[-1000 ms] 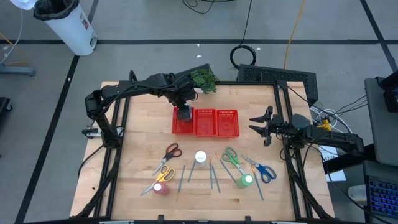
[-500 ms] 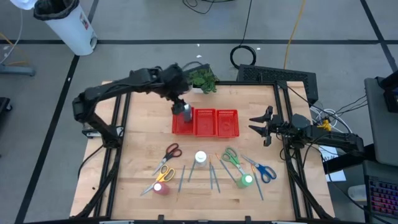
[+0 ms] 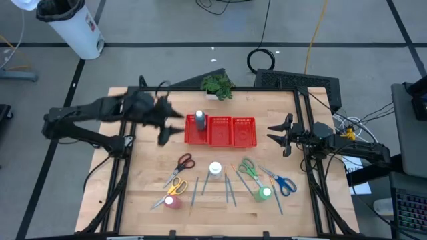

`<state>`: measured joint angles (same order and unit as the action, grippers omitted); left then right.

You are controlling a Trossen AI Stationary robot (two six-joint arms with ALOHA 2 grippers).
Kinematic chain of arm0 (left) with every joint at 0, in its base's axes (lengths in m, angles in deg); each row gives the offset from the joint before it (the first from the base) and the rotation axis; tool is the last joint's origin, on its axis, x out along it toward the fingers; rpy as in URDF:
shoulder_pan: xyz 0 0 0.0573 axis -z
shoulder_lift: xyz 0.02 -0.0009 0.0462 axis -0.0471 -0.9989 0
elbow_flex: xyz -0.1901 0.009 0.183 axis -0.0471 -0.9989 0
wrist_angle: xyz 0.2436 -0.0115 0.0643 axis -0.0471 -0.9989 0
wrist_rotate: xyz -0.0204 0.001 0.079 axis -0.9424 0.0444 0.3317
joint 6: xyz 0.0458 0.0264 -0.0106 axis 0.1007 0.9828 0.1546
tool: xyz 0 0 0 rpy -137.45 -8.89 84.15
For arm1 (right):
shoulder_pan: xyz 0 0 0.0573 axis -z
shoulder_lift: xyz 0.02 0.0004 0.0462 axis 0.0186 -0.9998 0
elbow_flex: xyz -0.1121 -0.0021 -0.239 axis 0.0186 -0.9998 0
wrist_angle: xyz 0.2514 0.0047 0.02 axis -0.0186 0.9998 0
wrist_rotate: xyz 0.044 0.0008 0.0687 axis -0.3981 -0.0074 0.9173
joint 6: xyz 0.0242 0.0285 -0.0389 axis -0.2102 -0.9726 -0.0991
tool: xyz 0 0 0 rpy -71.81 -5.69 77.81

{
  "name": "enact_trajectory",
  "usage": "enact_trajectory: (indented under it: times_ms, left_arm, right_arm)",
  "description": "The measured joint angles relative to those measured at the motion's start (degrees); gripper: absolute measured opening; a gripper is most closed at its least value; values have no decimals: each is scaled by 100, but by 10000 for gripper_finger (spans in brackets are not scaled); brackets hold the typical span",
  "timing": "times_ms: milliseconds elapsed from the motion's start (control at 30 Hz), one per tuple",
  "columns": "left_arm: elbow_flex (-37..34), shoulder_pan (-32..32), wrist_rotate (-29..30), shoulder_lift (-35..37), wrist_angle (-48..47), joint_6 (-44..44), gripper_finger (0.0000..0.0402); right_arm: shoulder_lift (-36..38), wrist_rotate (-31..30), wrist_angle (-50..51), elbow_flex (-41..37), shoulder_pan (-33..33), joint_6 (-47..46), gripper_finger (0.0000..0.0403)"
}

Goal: Pick & Place Paint Supplies
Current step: Put the white paint bottle into the left red bin

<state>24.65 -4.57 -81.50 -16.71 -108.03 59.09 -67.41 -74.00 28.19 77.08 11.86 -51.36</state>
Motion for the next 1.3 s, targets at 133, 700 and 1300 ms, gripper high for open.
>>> enact_trajectory:
  times_ms: [133, 700, 1300]
  left_arm:
    - [-752, 1116, -72, 407, 979, 16, 269]
    - [-1107, 3427, 3688, -1192, 2938, 1072, 269]
    - [-2084, 2527, 3673, -1545, 3359, -882, 269]
  right_arm:
    - [0, 2, -2, 0, 0, 1, 142]
    - [0, -1, 0, -1, -1, 2, 142]
    - [-2, 1, 0, -1, -1, 2, 142]
